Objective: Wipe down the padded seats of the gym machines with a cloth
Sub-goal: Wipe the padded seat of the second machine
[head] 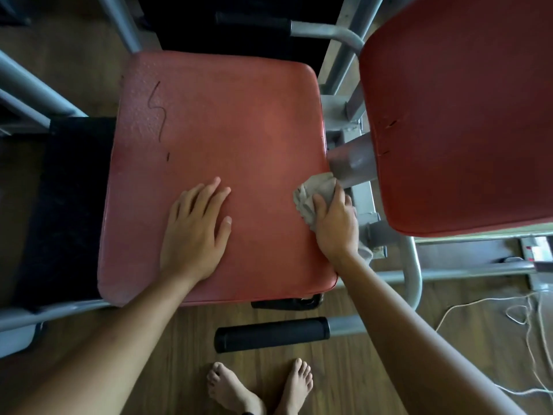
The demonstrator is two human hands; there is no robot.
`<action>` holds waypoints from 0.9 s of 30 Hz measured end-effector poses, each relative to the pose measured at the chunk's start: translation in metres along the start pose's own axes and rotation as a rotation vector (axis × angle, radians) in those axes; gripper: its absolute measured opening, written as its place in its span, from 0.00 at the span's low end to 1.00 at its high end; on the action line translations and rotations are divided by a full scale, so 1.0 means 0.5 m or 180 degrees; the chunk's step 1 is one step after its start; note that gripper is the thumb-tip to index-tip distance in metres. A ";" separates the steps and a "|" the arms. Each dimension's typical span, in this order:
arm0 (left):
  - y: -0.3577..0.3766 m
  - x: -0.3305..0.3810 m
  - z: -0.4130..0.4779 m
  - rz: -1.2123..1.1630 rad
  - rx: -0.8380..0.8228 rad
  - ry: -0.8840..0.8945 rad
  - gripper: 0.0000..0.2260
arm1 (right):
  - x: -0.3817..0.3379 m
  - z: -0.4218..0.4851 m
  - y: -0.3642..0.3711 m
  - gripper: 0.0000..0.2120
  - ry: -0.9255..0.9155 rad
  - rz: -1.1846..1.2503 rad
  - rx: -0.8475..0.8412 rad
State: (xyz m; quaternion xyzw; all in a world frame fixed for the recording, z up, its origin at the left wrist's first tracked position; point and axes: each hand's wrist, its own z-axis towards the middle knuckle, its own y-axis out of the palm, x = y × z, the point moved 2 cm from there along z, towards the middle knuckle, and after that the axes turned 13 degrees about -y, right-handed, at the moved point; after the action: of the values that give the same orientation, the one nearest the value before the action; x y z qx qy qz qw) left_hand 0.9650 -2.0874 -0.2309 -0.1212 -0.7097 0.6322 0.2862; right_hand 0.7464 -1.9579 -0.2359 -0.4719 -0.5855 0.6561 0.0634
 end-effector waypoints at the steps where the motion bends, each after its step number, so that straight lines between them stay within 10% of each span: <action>1: -0.001 0.000 0.001 0.0003 -0.0030 -0.0015 0.23 | 0.009 -0.022 -0.006 0.31 0.0041 0.0105 -0.0064; 9: -0.025 0.042 0.105 -0.0215 0.0180 -0.0062 0.20 | 0.019 -0.096 -0.013 0.30 -0.0134 0.0079 -0.0136; 21: 0.032 0.067 0.184 0.0039 -0.0011 0.0330 0.25 | -0.045 0.286 0.027 0.28 -0.0206 -0.0110 0.0308; 27: 0.028 0.069 0.185 0.0026 -0.0119 0.0258 0.26 | -0.019 0.128 0.008 0.29 -0.0305 0.0428 0.0199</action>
State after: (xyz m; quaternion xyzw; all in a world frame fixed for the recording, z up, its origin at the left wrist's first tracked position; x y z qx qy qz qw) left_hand 0.8830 -2.1432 -0.2391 -0.1549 -0.7087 0.6146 0.3098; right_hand 0.7091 -2.0106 -0.2423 -0.4761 -0.5341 0.6986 0.0059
